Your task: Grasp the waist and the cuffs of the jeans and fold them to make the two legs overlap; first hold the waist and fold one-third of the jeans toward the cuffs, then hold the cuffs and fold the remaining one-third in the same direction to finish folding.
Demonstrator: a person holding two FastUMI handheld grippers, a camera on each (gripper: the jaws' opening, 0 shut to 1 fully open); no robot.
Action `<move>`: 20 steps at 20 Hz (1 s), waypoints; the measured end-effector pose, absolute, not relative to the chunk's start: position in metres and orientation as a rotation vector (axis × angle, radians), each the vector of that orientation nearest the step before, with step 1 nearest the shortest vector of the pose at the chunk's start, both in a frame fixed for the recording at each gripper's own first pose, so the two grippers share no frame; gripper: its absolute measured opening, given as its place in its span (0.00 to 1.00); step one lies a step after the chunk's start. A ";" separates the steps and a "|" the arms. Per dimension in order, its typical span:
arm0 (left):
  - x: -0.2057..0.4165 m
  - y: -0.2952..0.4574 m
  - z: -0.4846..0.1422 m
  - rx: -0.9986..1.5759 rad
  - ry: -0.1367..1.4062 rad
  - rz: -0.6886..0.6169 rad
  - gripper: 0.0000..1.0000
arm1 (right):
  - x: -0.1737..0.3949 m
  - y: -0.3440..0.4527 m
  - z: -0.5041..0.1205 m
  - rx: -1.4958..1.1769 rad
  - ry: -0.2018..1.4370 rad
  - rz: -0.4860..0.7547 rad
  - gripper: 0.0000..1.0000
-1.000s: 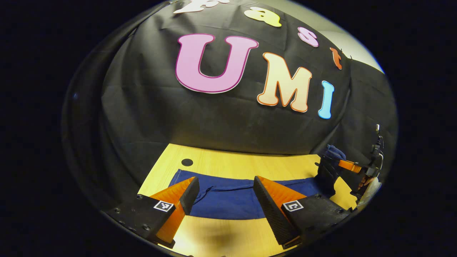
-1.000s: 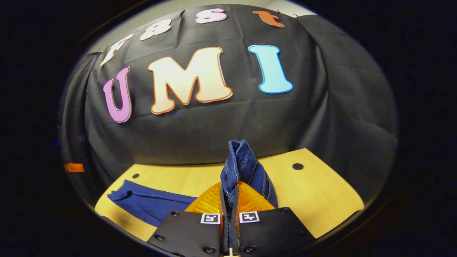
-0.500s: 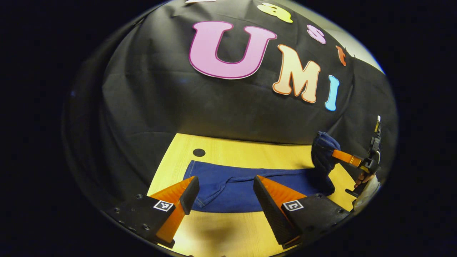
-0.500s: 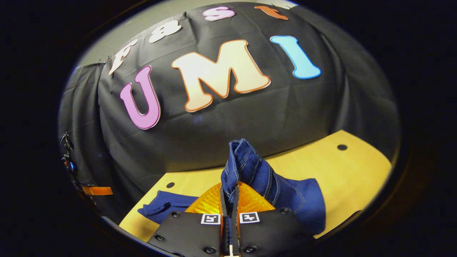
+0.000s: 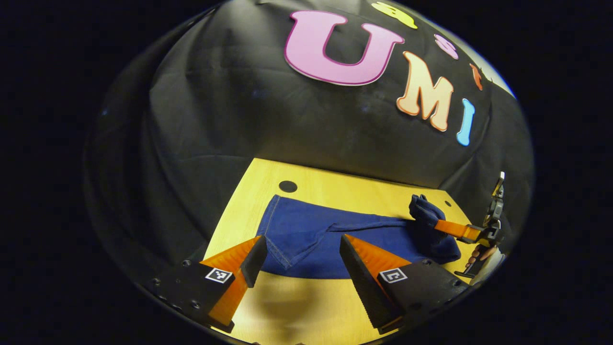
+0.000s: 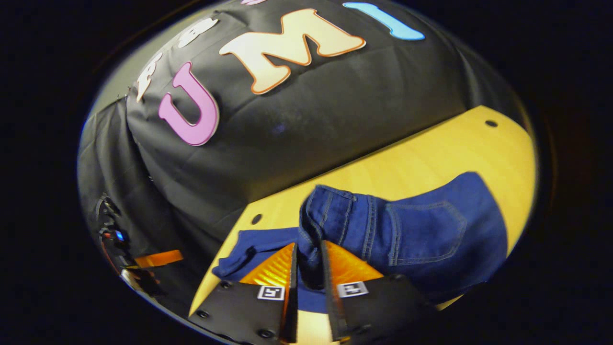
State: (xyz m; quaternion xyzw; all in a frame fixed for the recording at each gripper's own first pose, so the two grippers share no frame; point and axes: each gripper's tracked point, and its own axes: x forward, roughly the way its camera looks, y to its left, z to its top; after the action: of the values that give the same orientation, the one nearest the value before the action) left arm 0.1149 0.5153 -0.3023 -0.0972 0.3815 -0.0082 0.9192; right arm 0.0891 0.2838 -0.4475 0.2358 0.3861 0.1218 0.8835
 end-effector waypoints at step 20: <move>0.124 0.560 -0.437 -0.137 0.988 0.158 0.80 | 0.046 0.167 -0.415 0.215 0.789 0.173 0.94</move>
State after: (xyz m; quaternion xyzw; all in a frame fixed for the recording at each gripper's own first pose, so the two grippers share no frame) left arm 0.1242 0.5597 -0.4370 -0.0657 0.4734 0.0756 0.8752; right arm 0.0461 0.1669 -0.4148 0.1046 0.3832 0.0840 0.9139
